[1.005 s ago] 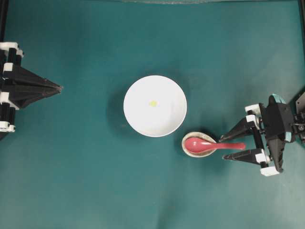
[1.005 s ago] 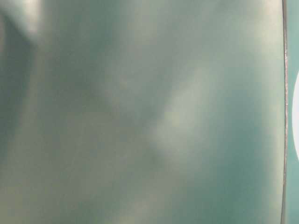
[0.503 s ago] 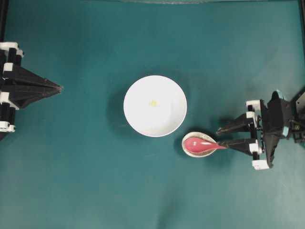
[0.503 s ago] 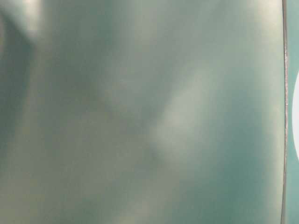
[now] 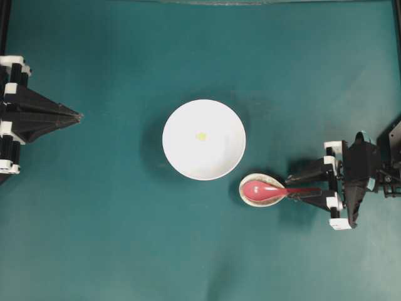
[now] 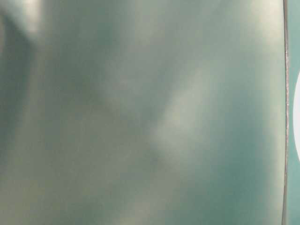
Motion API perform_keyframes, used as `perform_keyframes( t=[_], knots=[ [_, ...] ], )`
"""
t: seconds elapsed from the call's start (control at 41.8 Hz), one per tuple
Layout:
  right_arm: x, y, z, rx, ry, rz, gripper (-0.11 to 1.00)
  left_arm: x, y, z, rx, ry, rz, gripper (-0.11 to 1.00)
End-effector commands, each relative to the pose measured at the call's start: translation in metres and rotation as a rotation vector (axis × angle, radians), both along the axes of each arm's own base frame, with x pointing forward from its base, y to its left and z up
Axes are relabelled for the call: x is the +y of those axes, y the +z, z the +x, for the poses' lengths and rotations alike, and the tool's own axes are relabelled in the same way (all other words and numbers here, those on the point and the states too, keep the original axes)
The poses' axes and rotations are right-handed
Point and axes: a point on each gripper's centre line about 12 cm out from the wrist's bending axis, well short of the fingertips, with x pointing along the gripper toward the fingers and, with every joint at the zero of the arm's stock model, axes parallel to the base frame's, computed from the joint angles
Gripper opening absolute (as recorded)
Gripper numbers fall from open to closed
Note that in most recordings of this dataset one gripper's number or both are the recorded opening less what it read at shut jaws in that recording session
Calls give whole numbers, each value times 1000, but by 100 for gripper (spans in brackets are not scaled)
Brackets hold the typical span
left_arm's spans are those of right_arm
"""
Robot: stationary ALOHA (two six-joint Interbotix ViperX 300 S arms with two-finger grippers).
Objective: Scoop the yellow hexagonal prism block from the bowl with a spoon using the right arm.
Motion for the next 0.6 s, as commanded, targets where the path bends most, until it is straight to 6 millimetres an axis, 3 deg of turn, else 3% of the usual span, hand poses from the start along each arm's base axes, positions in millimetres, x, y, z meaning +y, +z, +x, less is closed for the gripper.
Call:
perform_keyframes(
  t=[0.0, 0.574],
  knots=[
    [1, 2, 1, -14, -1, 4, 43, 0, 7, 2, -17, 1, 0, 0],
    [5, -8, -1, 19, 15, -16, 43, 0, 7, 2, -15, 1, 1, 0]
  ],
)
